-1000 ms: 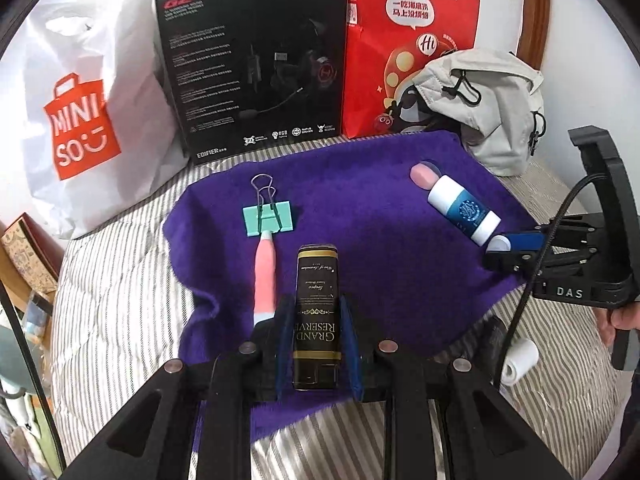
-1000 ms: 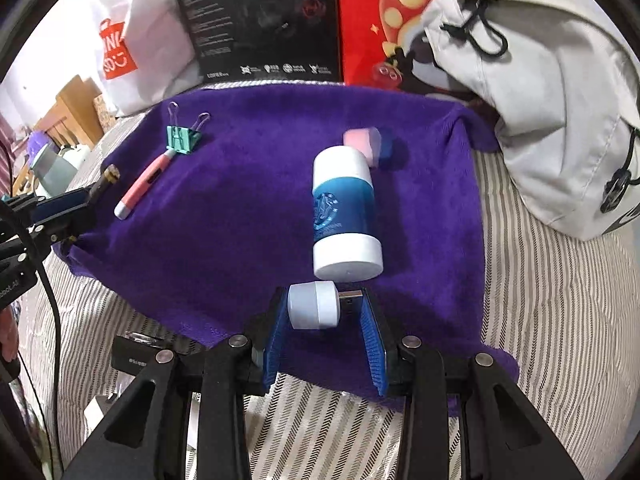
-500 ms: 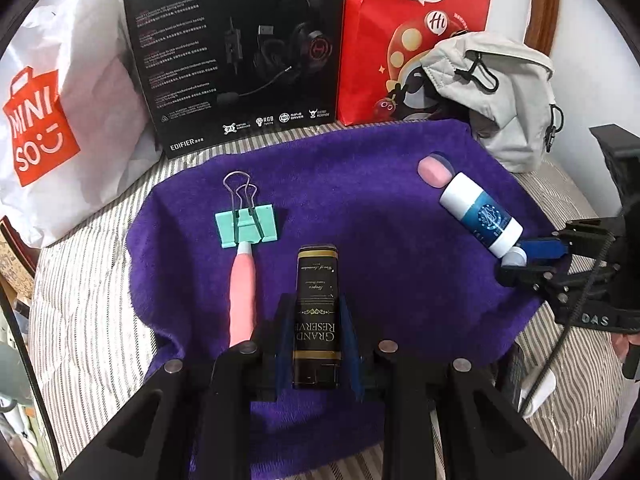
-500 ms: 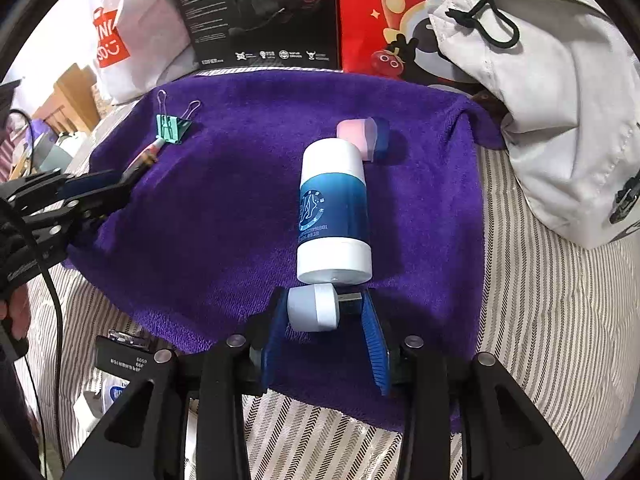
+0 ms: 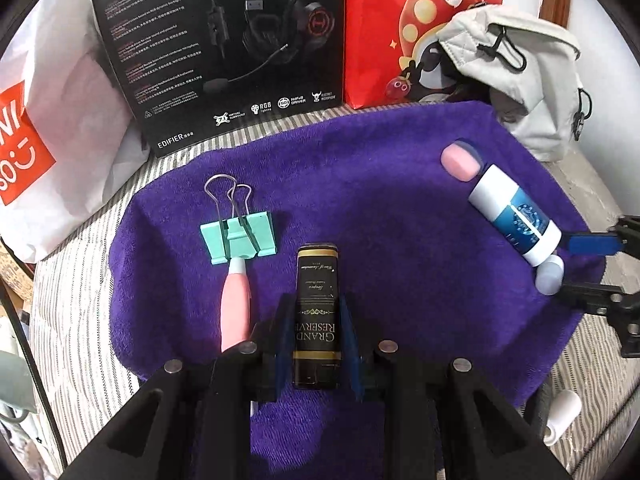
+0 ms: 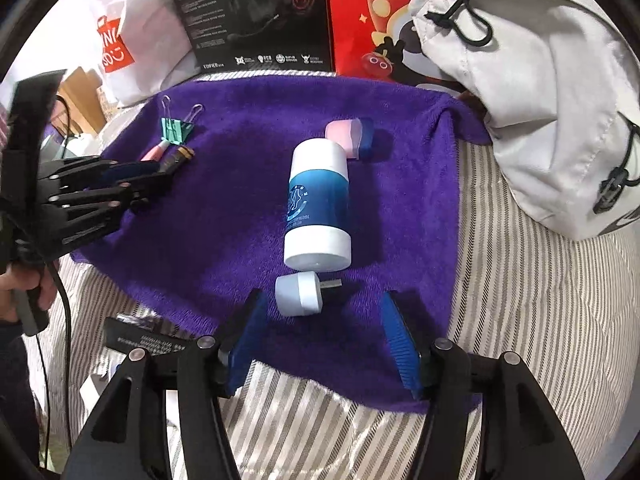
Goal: Organize rigid objects
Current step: 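Stand the tube on the towel with left tool while right tool sets the cylinder there, then open both tools and pull them back from the towel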
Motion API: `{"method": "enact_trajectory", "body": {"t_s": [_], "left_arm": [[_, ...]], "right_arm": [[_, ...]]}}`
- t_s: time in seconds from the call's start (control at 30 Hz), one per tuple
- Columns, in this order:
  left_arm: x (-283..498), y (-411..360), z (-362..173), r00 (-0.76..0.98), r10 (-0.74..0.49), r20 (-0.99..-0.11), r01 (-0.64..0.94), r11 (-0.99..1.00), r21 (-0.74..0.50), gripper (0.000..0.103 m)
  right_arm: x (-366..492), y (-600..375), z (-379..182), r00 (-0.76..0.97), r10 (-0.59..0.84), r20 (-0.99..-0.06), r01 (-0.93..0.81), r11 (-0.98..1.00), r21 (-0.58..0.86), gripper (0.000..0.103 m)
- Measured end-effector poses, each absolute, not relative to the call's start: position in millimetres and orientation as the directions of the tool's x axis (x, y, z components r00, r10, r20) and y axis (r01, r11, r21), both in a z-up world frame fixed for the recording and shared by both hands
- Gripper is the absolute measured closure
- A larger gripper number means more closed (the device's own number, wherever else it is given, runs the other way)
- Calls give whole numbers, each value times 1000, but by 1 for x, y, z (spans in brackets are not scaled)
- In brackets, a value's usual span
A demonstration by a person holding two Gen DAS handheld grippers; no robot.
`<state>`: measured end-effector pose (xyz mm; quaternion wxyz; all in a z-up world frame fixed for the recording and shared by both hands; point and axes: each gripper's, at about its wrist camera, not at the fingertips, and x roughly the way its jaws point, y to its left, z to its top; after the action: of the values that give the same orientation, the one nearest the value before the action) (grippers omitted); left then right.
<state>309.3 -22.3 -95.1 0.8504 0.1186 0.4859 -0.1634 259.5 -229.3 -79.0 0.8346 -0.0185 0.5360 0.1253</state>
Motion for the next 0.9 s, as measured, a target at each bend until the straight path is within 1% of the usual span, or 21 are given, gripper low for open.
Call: {"method": "enact_trajectory", "body": {"t_s": [0.07, 0.13, 0.37, 0.47, 0.57, 0.6, 0.67, 0.7, 0.73, 0.8, 0.9], "left_arm": [[309, -22, -95, 477, -161, -864, 392, 919, 46, 80], [309, -22, -95, 478, -160, -864, 391, 919, 46, 80], [302, -23, -95, 484, -151, -862, 386, 921, 56, 80], [297, -21, -96, 482, -155, -863, 380, 924, 47, 77], [290, -21, -96, 490, -144, -860, 376, 925, 59, 71], [287, -21, -96, 491, -142, -859, 373, 926, 60, 67], [283, -20, -96, 482, -157, -862, 375, 926, 40, 53], [280, -21, -97, 470, -172, -866, 382, 924, 23, 40], [276, -22, -97, 468, -183, -865, 389, 921, 15, 36], [268, -25, -91, 503, -169, -848, 382, 923, 43, 36], [256, -27, -78, 522, -187, -832, 383, 923, 33, 36]], "right_arm": [[254, -231, -75, 404, 188, -895, -223, 969, 104, 43], [248, -233, -71, 420, 173, -891, -207, 974, 91, 39], [229, -238, -62, 443, 185, -877, -195, 975, 107, 38], [218, -237, -56, 470, 134, -872, -181, 982, 54, 37], [203, -239, -46, 498, 130, -857, -171, 984, 50, 32], [199, -241, -43, 505, 132, -853, -168, 984, 53, 31], [187, -244, -36, 526, 127, -841, -157, 986, 51, 29], [183, -245, -34, 533, 124, -837, -152, 987, 49, 28], [177, -246, -30, 542, 116, -832, -142, 989, 46, 25], [169, -248, -26, 556, 110, -824, -129, 991, 45, 24], [156, -251, -21, 568, 104, -816, -109, 993, 51, 24]]}}
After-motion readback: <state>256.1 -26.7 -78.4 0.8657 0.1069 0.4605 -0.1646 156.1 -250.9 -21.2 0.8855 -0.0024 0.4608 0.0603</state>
